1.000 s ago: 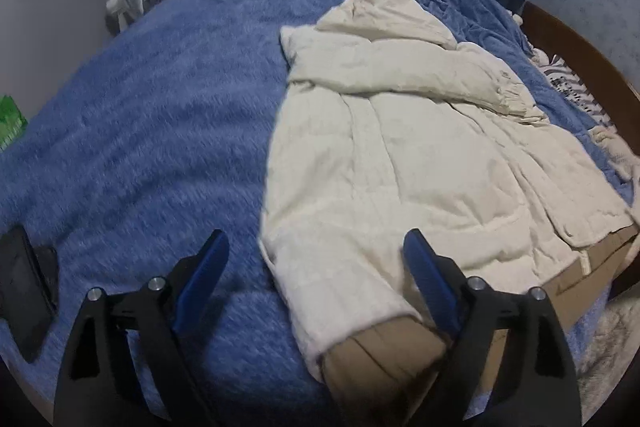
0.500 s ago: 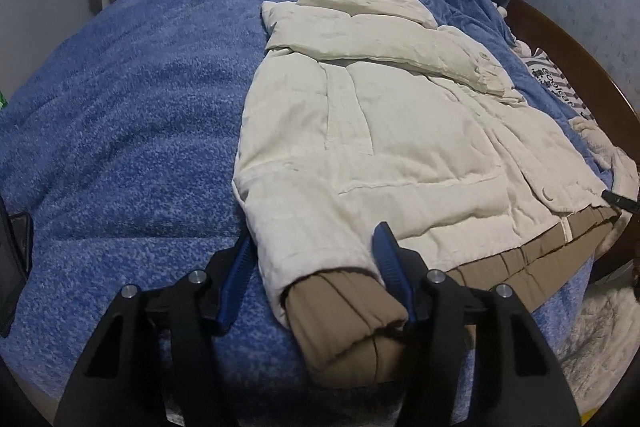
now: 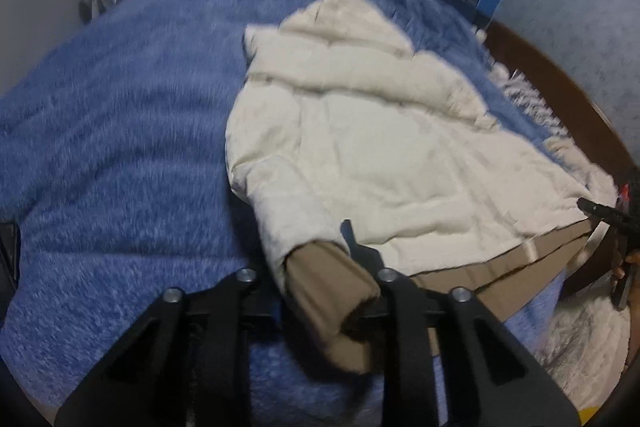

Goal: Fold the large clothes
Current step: 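Grasp the tan-lined hem with the left tool while the right tool grasps it too, then lift the hem with both tools and fold it over toward the hood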

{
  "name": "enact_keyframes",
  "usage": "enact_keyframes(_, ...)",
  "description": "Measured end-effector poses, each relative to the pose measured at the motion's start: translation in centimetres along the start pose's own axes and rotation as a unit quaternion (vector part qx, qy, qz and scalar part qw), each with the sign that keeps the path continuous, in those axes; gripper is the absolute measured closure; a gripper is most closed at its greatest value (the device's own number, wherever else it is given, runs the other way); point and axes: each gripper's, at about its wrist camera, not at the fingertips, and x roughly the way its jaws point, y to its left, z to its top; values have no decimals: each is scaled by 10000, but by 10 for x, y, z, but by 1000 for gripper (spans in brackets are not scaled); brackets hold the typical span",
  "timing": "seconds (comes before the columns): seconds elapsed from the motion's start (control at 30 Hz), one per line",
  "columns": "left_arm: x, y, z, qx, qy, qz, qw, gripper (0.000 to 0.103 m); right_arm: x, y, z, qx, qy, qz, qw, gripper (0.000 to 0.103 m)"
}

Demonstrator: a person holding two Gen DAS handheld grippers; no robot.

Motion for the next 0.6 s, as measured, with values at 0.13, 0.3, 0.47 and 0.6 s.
enact_keyframes(0.13, -15, -9, 15, 94, -319, -161, 9993, 90, -15, 19, 4, -425, -706, -219, 9964, 94)
enact_keyframes(0.3, -19, -12, 41, 227, -418, -307, 9984, 92, -21, 24, 20, -316, -1098, -109, 9934, 94)
enact_keyframes(0.47, -23, -17, 71, 495, -531, -322, 9968, 92, -27, 25, 53, -51, -1262, 61, 9920, 94)
enact_keyframes(0.6, -24, -18, 105, 565, -678, -372, 9954, 92, -24, 33, 92, -48, -1346, 102, 9908, 94)
